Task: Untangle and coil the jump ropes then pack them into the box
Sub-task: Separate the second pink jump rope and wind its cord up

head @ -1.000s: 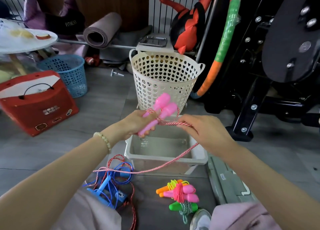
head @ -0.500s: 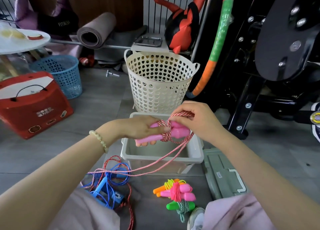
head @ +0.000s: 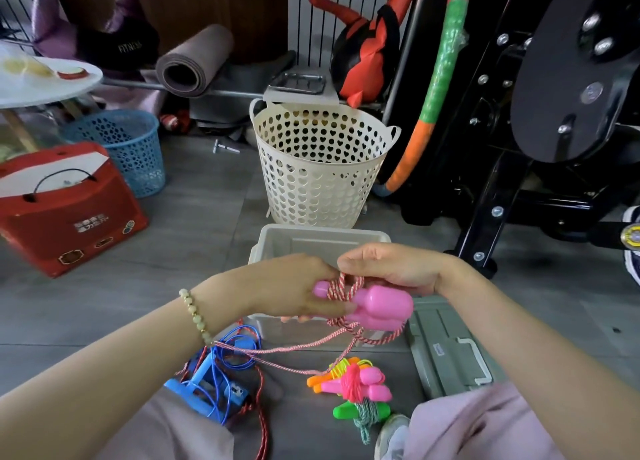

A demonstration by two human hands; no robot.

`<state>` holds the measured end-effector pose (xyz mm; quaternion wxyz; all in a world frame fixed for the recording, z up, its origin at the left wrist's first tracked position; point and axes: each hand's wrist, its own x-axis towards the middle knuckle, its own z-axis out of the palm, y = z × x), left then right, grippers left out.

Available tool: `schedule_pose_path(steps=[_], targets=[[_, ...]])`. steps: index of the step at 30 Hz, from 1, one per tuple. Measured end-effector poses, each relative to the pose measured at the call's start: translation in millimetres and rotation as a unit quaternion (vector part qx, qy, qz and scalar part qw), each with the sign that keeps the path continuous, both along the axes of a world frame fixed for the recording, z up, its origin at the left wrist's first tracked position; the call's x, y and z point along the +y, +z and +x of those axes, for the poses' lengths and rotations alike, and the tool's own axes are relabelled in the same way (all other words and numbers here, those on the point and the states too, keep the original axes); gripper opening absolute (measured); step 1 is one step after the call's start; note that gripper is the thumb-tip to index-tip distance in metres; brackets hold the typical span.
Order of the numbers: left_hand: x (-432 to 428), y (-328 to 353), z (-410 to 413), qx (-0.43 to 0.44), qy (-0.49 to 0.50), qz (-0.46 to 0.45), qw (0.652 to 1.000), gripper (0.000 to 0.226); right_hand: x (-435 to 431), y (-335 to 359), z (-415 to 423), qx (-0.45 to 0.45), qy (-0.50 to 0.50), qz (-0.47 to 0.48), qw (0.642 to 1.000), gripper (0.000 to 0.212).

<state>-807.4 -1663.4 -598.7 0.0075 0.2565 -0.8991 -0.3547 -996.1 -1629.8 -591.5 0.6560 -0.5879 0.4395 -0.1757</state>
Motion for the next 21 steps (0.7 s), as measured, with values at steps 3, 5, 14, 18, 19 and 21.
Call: schedule_pose_path(steps=[3,5,14,18,19,21], targets=[[3.8,2.6,4.0,0.050,-0.006,0.040,0.998,0.030,0.2,-3.4,1.5,-0.100,-0.034,0.023,0.994,0.014],[4.6,6.4,7.1,0.087,-0.008,0.085,0.993,0.031,-0.5,-7.2,0.5,-0.152,-0.065,0.038,0.986,0.019],[-7.7,12.6,12.5,0.173,0.069,0.230,0.955,0.053,-0.2,-0.6,4.4,-0.398,-0.053,0.180,0.898,0.074],[-20.9,13.6,9.9,0.244,0.182,0.286,0.909,0.051,-2.8,-4.0,1.8,-0.318,-0.089,0.120,0.936,0.088],[-24.5,12.6,8.9,0.259,0.209,0.297,0.895,0.048,-2.4,-3.7,4.2,-0.298,-0.108,0.102,0.943,0.086],[-28.1,10.2,5.7,0.278,0.242,0.309,0.877,0.041,-1.1,-5.2,10.7,-0.234,-0.157,0.049,0.958,0.064]])
